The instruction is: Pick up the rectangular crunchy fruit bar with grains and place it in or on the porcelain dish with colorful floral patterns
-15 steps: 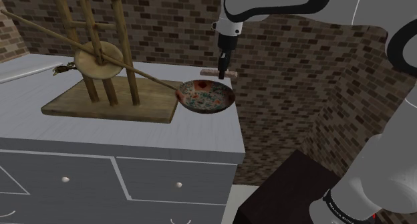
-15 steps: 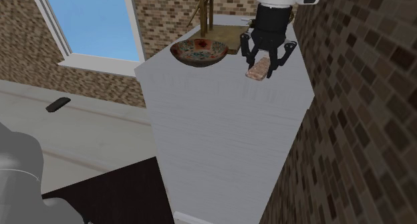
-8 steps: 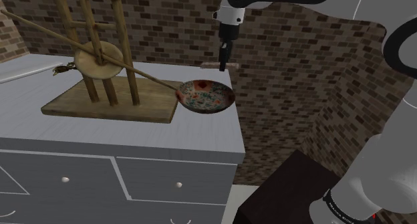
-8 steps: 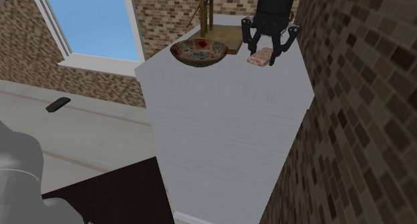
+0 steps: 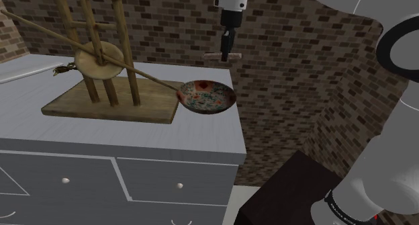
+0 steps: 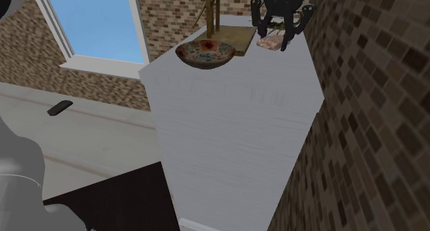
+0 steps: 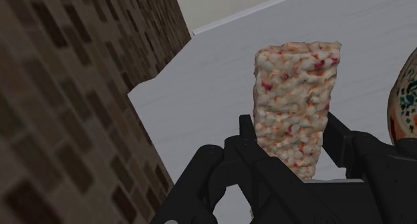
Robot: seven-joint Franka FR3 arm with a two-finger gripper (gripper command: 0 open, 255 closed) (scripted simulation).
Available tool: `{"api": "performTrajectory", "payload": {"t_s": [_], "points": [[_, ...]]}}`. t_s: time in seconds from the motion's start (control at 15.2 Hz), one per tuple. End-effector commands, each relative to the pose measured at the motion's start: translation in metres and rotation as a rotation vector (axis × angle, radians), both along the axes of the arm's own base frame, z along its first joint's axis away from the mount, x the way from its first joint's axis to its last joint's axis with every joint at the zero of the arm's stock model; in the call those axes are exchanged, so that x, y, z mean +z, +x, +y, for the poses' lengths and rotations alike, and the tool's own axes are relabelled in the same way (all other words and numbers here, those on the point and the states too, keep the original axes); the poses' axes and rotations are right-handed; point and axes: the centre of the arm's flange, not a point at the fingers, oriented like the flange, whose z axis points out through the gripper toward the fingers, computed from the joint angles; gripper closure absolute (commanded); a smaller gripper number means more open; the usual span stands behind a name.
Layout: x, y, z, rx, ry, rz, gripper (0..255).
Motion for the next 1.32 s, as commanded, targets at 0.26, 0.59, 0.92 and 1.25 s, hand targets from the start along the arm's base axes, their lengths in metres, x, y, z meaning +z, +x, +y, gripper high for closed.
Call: {"api": "performTrajectory", "payload": {"t_s": [0.26,0.59,0.92,1.25], "points": [[0.022,-0.008,0.009,-0.002,0.000,-0.002,255],[0.023,-0.046,0.063,-0.002,0.000,-0.002,255],[0.024,-0.084,0.117,-0.002,0.000,-0.002,255],[0.025,-0.123,0.173,-0.002,0.000,-0.002,255]]}}
